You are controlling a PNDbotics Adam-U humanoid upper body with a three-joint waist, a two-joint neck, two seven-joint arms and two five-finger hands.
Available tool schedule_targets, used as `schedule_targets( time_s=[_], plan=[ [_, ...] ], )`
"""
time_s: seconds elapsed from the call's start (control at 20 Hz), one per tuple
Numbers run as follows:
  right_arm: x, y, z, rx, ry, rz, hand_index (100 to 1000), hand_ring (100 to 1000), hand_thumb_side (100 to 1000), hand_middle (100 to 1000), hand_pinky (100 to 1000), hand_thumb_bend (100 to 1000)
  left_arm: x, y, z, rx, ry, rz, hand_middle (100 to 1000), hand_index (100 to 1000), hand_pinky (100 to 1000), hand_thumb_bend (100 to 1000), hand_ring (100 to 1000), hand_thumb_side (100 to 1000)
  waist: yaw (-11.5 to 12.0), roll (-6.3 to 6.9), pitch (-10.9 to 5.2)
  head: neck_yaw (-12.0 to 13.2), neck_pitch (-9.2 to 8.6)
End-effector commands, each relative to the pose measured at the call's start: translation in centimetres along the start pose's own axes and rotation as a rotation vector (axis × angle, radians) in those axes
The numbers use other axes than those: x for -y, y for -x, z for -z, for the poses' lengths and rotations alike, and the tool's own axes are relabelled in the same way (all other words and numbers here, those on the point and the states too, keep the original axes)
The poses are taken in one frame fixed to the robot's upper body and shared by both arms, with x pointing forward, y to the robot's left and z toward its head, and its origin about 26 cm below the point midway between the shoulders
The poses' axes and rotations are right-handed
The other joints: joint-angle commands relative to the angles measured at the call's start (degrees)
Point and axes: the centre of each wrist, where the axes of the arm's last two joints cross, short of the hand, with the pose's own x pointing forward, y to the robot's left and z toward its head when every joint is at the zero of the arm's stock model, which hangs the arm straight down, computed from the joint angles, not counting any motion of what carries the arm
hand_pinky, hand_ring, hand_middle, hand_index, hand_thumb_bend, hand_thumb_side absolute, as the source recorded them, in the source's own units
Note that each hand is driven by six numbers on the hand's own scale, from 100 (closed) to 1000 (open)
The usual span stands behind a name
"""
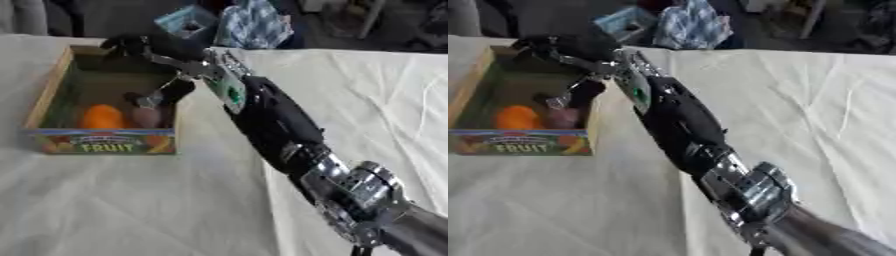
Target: Pick up objects on the table and place them in the box.
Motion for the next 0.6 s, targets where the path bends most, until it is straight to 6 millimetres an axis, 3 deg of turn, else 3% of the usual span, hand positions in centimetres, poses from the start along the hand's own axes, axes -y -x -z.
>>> schedule_targets(
  time_s=[0.05, 0.3, 0.6],
  plan=[
    [3.5, 0.6, -1.0, -0.001, 0.092, -0.019, 908, 888, 407, 920, 798, 136, -0.6, -0.4, 0.0, 0.013, -0.021, 0.022, 499, 696, 508, 847, 494, 401, -0.7, 0.49, -0.90, 1.0, -0.71],
    [6.4, 0.7, -3.7, 0.003, 0.207, 0.062, 887, 859, 346, 859, 771, 100, -1.1, 0.1, -0.4, -0.005, -0.056, 0.038, 498, 696, 506, 848, 493, 400, -3.8, 0.96, -1.03, 3.2, -0.20],
    [9.0, -1.0, -9.2, 0.007, 0.346, 0.248, 887, 882, 348, 879, 770, 100, -1.6, 0.5, -0.9, -0.025, -0.095, 0.050, 499, 695, 505, 849, 494, 398, -7.7, 1.69, -1.12, 5.9, 0.65]
  ],
)
